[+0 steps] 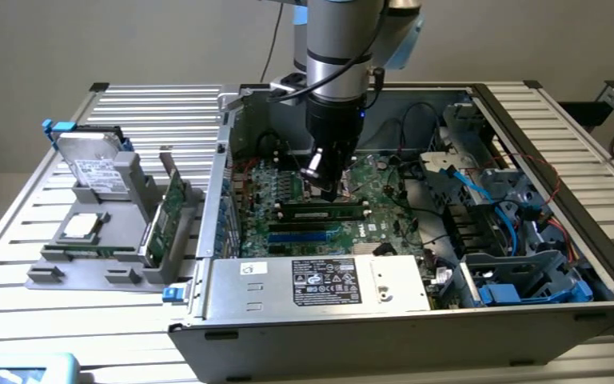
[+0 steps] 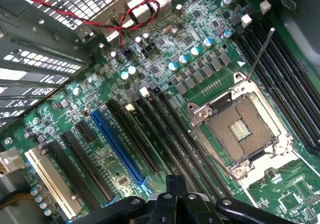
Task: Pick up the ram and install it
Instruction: 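Press down the ram until it locks into place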
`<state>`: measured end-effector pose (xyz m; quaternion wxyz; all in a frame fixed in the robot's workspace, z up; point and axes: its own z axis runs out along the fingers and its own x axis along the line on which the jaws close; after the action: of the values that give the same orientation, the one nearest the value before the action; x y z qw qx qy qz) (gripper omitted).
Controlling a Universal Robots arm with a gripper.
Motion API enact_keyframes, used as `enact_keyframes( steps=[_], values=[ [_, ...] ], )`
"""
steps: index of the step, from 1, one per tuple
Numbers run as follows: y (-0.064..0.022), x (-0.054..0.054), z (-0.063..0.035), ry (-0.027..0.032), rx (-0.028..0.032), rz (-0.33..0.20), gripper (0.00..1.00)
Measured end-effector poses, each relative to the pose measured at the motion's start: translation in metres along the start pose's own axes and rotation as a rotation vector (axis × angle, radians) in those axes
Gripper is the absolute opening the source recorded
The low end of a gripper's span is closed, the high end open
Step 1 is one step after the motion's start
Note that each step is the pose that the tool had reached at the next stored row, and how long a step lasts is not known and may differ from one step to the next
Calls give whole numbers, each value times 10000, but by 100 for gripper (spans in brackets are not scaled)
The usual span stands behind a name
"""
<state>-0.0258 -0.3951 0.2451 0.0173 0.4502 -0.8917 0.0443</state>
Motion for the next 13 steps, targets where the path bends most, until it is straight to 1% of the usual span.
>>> enact_keyframes(
  steps=[6, 13],
  values=[
    [0, 0, 0, 6, 9, 696, 11],
    [0, 0, 0, 32, -10, 1552, 11]
  ],
)
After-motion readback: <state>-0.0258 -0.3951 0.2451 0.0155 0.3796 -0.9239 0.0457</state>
